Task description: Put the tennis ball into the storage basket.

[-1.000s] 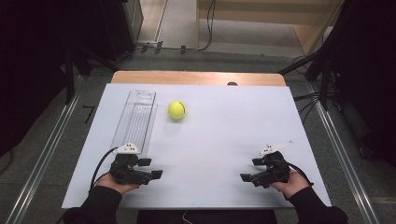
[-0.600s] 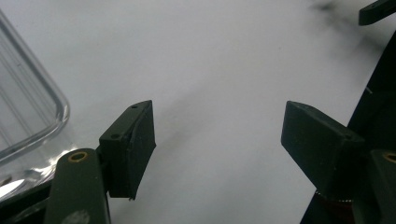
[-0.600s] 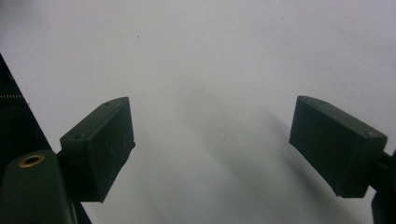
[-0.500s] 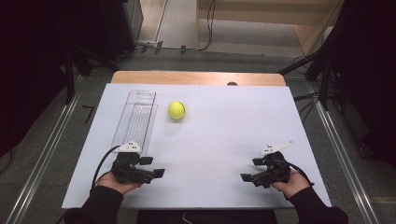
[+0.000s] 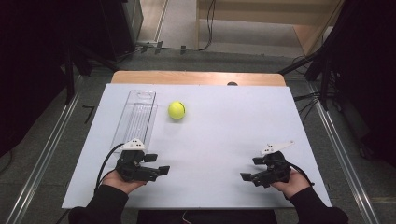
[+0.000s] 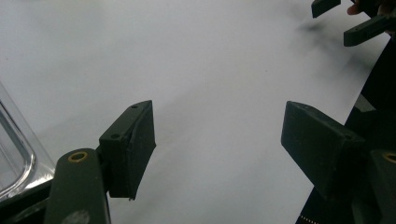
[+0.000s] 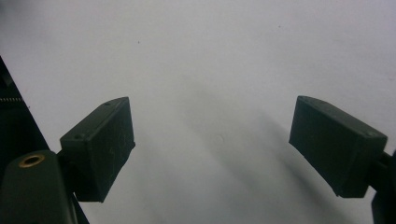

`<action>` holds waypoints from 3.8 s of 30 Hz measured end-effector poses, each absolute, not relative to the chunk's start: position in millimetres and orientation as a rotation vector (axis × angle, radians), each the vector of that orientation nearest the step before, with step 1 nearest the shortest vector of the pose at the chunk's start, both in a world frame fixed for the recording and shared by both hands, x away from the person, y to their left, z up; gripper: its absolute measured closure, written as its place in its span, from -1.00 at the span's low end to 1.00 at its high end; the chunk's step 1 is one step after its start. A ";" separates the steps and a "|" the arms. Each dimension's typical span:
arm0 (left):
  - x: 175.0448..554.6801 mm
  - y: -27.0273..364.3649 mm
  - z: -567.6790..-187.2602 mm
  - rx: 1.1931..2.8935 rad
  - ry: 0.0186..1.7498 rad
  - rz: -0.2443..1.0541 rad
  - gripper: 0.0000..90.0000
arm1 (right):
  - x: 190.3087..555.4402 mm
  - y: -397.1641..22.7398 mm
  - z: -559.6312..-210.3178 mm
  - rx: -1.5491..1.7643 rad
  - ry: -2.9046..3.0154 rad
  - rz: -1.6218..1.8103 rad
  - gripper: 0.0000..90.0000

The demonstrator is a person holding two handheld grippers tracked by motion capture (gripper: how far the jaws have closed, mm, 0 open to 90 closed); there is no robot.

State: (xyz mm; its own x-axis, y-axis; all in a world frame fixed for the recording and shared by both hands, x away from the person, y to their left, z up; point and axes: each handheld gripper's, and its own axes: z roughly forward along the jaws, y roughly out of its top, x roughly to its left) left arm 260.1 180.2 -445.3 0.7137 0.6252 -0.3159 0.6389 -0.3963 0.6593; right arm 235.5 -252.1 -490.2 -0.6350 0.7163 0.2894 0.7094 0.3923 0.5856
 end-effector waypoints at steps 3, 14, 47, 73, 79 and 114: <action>260.7 177.1 -443.7 2.111 0.950 -0.019 -0.41 | 235.2 -251.8 -490.3 1.341 2.615 1.084 -0.73; 263.5 165.5 -439.5 2.112 0.959 0.041 -0.41 | 235.7 -252.7 -490.7 1.348 2.609 1.084 -0.73; 287.1 139.1 -437.1 2.108 0.928 0.037 -0.41 | 235.3 -253.8 -491.2 1.355 2.608 1.078 -0.73; 306.9 115.8 -446.9 2.105 0.953 0.080 -0.71 | 235.4 -253.6 -491.7 1.349 2.614 1.070 -0.73; 316.2 109.2 -449.5 2.094 0.975 0.016 -1.00 | 235.1 -253.4 -491.3 1.352 2.612 1.077 -0.73; 372.4 95.4 -441.6 2.105 1.076 0.102 -0.96 | 233.2 -255.0 -491.2 1.358 2.608 1.095 -0.73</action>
State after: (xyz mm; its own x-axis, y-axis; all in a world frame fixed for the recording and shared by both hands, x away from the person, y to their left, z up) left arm 372.4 95.4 -441.6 0.6423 0.7238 -0.2522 0.6632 -0.3599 0.6563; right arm 233.2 -255.0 -491.2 -0.6256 0.7207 0.2987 0.7180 0.3821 0.5817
